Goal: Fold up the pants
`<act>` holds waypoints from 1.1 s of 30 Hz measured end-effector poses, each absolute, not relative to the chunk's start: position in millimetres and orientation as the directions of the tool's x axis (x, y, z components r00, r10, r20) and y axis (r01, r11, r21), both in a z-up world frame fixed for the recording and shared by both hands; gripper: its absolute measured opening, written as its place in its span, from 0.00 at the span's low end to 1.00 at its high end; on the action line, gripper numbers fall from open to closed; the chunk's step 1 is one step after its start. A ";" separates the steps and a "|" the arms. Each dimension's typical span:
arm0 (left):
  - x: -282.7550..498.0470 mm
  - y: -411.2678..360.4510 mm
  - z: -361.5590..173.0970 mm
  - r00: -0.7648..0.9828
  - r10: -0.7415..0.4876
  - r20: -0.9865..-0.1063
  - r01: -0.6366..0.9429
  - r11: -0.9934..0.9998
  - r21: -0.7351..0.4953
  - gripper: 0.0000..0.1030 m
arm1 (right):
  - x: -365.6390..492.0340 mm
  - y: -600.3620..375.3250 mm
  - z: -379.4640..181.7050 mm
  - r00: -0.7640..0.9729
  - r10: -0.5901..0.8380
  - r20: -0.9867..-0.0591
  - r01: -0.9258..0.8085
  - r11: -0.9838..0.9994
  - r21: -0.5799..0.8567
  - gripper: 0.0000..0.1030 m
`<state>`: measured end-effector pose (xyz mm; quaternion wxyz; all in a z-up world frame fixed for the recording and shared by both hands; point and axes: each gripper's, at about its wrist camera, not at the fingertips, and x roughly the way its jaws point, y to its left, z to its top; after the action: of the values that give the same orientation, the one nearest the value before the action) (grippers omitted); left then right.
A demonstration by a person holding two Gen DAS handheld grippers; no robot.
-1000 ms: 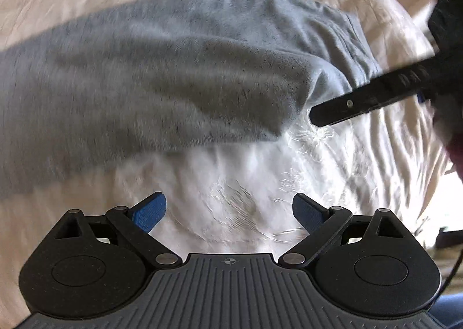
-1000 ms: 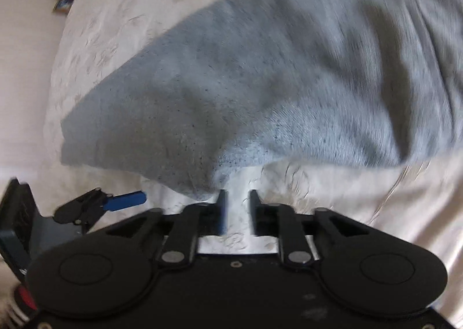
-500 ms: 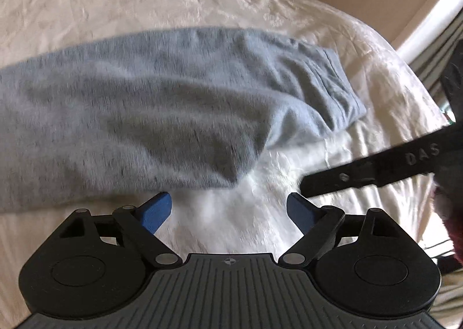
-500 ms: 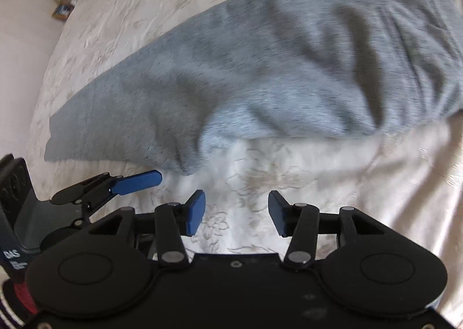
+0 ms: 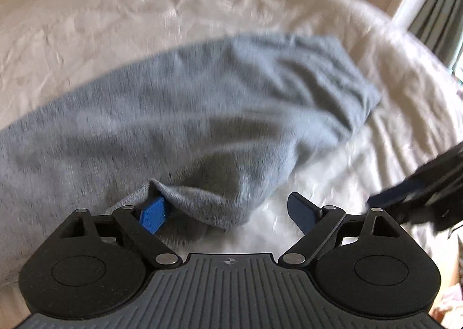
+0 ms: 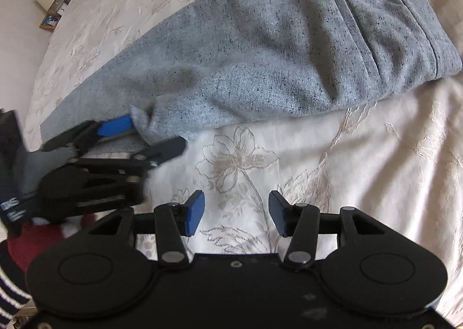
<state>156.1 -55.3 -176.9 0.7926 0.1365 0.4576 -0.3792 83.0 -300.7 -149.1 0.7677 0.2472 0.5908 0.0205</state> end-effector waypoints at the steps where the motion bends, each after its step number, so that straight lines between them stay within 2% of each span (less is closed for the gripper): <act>1: 153.3 -54.3 -178.1 0.283 -0.479 -0.831 0.732 0.668 -0.135 0.85 | 81.8 -301.7 -147.7 0.304 0.325 -0.896 0.262 0.875 0.406 0.51; 4: 146.1 -54.3 -181.8 0.246 -0.483 -0.841 0.743 0.650 -0.156 0.85 | 79.8 -308.2 -147.2 0.310 0.324 -0.894 0.271 0.871 0.410 0.52; 9: 157.9 -66.7 -175.4 0.235 -0.546 -0.804 0.744 0.633 -0.212 0.85 | 75.8 -317.2 -145.4 0.314 0.304 -0.899 0.275 0.878 0.392 0.52; 13: 171.7 -72.7 -156.3 0.189 -0.662 -0.725 0.735 0.585 -0.342 0.86 | 69.2 -324.7 -141.6 0.347 0.253 -0.903 0.270 0.896 0.354 0.53; 16: 173.5 -64.8 -138.0 0.126 -0.770 -0.626 0.724 0.503 -0.472 0.86 | 64.9 -334.0 -139.0 0.370 0.204 -0.906 0.280 0.906 0.319 0.57; 18: 169.5 -61.7 -128.4 0.092 -0.798 -0.595 0.725 0.464 -0.510 0.86 | 63.7 -345.8 -140.0 0.385 0.167 -0.908 0.315 0.901 0.299 0.58; 21: 156.5 -60.0 -123.3 0.045 -0.793 -0.608 0.747 0.431 -0.507 0.86 | 61.9 -369.7 -144.5 0.399 0.128 -0.908 0.396 0.869 0.297 0.67; 26: 133.3 -59.4 -135.0 -0.028 -0.741 -0.671 0.764 0.418 -0.493 0.87 | 62.8 -415.8 -150.9 0.427 0.078 -0.901 0.541 0.776 0.323 0.72; 33: 126.6 -56.8 -162.0 0.052 -0.656 -0.753 0.713 0.552 -0.432 0.87 | 73.1 -449.1 -160.5 0.445 0.057 -0.894 0.624 0.696 0.355 0.78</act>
<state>126.6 -56.8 -162.0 0.7245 0.0285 0.5008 -0.4727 73.1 -449.1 -160.5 0.7770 0.3446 0.4941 -0.1827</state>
